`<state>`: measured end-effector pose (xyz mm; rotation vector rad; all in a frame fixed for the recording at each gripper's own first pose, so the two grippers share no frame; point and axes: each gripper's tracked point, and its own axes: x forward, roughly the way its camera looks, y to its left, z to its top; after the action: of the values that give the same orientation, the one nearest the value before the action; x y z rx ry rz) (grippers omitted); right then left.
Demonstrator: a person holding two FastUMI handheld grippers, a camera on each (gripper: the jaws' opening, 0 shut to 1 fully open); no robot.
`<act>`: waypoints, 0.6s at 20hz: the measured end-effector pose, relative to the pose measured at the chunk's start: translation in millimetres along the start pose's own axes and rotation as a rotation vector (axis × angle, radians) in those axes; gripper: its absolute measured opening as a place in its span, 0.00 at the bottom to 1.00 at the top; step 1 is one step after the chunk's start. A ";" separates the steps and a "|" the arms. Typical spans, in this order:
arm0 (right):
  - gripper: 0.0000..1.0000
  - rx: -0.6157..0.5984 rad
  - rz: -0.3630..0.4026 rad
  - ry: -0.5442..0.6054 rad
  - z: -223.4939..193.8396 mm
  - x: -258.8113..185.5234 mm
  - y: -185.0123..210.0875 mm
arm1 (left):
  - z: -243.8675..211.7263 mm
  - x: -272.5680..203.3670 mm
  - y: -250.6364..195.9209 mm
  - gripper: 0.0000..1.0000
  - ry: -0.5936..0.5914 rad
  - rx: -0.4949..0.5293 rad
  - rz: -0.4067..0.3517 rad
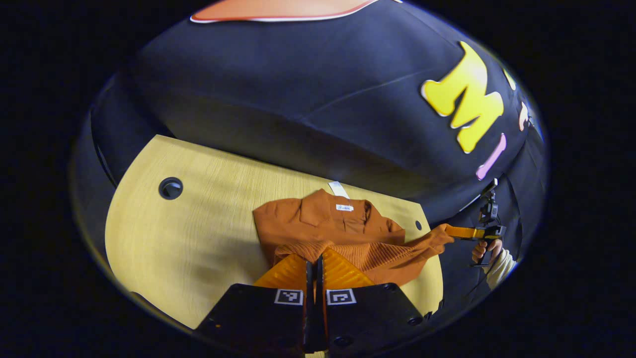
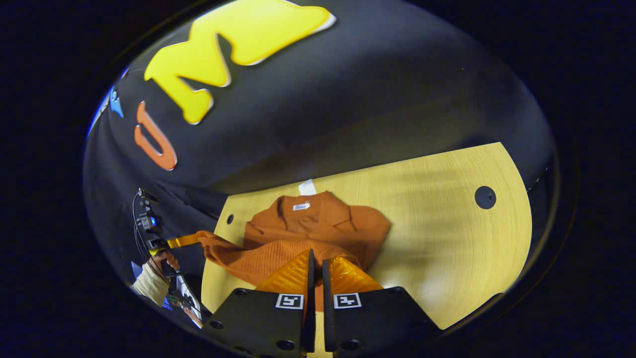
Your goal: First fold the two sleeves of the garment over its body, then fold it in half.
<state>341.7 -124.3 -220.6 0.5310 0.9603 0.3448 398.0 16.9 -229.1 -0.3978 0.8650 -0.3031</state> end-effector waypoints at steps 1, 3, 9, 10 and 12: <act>0.07 0.046 -0.018 -0.006 3.8 20.8 -16.1 | -1.5 22.8 7.1 0.03 0.008 -0.031 0.004; 0.07 0.141 -0.051 0.004 -1.0 58.0 -50.4 | -1.3 63.7 23.7 0.04 0.006 -0.094 0.033; 0.09 0.267 -0.078 0.007 -3.1 73.0 -88.5 | 2.1 101.0 37.3 0.04 -0.049 -0.171 0.028; 0.09 0.278 -0.079 -0.002 -1.7 73.5 -88.4 | 4.9 100.9 34.9 0.05 -0.057 -0.187 0.006; 0.09 0.287 -0.050 -0.018 -2.3 76.1 -81.2 | 4.9 105.1 35.1 0.06 -0.050 -0.189 -0.010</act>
<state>384.0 -152.1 -319.6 0.7687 1.0106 0.1570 469.8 5.6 -312.9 -0.5828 0.8452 -0.2200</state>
